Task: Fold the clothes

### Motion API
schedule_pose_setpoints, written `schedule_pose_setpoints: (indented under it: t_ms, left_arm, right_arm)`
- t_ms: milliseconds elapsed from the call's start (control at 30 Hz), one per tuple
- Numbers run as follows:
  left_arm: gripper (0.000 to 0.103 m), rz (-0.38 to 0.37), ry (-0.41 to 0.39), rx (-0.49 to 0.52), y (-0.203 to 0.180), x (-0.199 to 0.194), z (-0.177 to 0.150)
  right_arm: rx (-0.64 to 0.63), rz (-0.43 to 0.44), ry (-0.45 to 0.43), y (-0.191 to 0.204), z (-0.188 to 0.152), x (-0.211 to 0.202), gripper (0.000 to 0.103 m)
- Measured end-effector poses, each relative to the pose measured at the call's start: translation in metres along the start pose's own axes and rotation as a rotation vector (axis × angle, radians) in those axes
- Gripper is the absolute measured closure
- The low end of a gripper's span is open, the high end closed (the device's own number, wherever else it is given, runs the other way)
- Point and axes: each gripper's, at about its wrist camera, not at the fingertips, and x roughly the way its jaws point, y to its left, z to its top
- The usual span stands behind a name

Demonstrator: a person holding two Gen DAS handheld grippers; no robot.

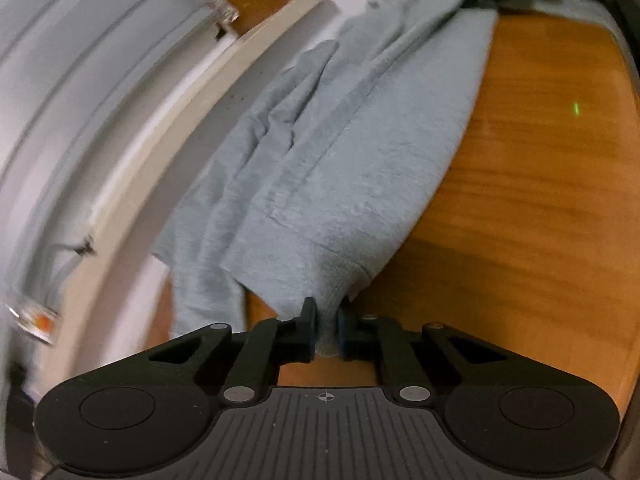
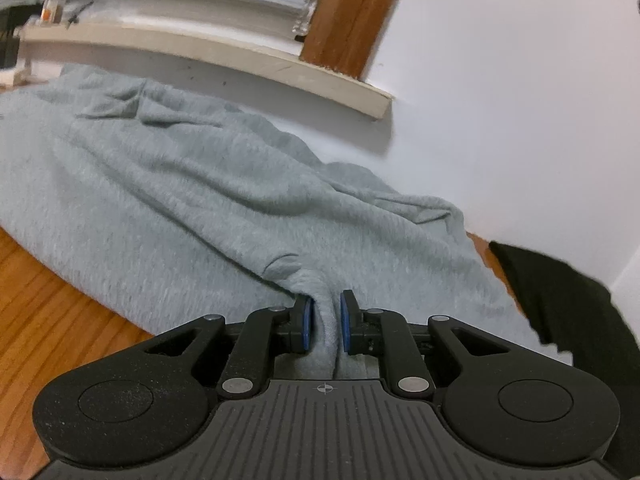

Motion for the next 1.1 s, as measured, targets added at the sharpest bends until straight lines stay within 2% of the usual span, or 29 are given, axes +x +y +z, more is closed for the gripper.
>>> schedule_pose_setpoints:
  t_ms: [100,167,300,400,433,467,567,700,733,767,867,933,1000,1100]
  left_arm:
    - [0.094,-0.004,0.013,0.066,0.001,-0.011,0.002]
    - [0.093,-0.048,0.036,0.101,-0.001,-0.016,0.001]
    - [0.09,-0.111,0.08,0.059,0.001,-0.011,-0.007]
    - [0.07,-0.13,0.037,-0.044,0.015,-0.01,-0.007]
    - [0.057,-0.133,0.016,-0.075,0.019,-0.01,-0.004]
    - [0.051,-0.138,-0.005,-0.102,0.022,-0.009,0.0]
    - [0.049,-0.212,-0.08,-0.194,0.032,0.001,0.02]
    - [0.05,-0.334,-0.178,-0.31,0.042,0.035,0.059]
    - [0.054,-0.363,-0.19,-0.319,0.041,0.045,0.071]
    - [0.061,-0.388,-0.203,-0.323,0.037,0.054,0.084]
    - [0.075,-0.456,-0.229,-0.301,0.015,0.079,0.125]
    - [0.082,-0.53,-0.234,-0.291,-0.002,0.098,0.152]
    - [0.082,-0.587,-0.248,-0.28,-0.017,0.112,0.172]
    - [0.082,-0.61,-0.27,-0.269,-0.034,0.13,0.197]
  right_arm:
    - [0.069,0.048,0.003,-0.013,0.001,0.0,0.086]
    - [0.091,0.064,0.005,-0.017,0.002,0.001,0.086]
    - [0.091,0.063,0.007,-0.017,0.003,0.001,0.086]
    - [0.095,0.067,0.007,-0.019,0.003,0.002,0.086]
    - [0.099,0.069,0.007,-0.019,0.003,0.002,0.086]
    - [0.103,0.072,0.007,-0.02,0.003,0.002,0.085]
    - [0.108,0.076,0.007,-0.021,0.004,0.002,0.085]
    - [0.103,0.071,0.008,-0.019,0.004,0.001,0.085]
    - [0.102,0.07,0.008,-0.019,0.004,0.001,0.085]
    - [0.101,0.07,0.008,-0.019,0.004,0.001,0.085]
    - [0.108,0.075,0.008,-0.02,0.004,0.001,0.085]
    - [0.116,0.082,0.01,-0.022,0.003,0.001,0.084]
    - [0.121,0.09,0.015,-0.023,0.003,0.001,0.08]
    - [0.106,0.09,0.015,-0.021,0.004,0.001,0.079]
